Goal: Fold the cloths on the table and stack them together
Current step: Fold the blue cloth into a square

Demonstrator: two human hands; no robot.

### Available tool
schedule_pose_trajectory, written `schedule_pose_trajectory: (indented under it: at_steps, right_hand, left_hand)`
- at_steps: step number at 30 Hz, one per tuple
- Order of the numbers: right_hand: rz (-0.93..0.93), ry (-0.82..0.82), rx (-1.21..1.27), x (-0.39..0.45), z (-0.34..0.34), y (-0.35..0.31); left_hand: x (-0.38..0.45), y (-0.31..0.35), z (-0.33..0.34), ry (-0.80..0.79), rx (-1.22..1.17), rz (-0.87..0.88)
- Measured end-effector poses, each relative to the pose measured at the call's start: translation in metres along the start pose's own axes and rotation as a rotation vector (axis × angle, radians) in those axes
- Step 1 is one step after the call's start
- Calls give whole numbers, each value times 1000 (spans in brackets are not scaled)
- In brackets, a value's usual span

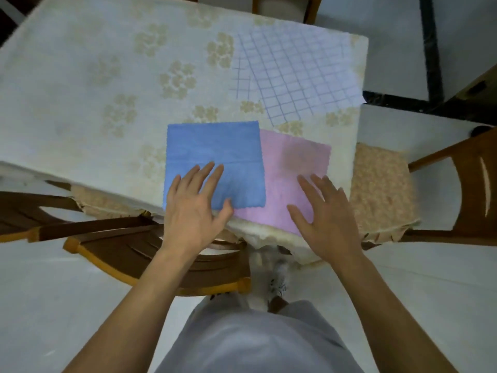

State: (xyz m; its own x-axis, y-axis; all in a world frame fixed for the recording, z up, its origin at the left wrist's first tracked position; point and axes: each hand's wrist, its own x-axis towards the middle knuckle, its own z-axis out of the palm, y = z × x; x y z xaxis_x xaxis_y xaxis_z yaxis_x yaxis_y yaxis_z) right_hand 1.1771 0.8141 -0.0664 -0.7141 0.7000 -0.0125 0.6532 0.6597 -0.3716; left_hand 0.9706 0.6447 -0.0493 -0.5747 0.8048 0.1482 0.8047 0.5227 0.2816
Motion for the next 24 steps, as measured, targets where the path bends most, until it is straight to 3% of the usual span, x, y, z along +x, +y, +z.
schedule_pose_trajectory:
  at_steps: [6,13,19,24]
  right_hand:
    - [-181,11,-19,42,-6,24]
    - [-410,165,43,65,4,41]
    - [-452,38,8,73,19,22]
    - [-617,59,-34,77,47,9]
  left_hand:
    - [-7,24,11,3,43,-169]
    - [-23,16,17,-24,131,-298]
    - [-31,-21,20,-48,192,-279]
    - [-21,-65,29,-170,251,-167]
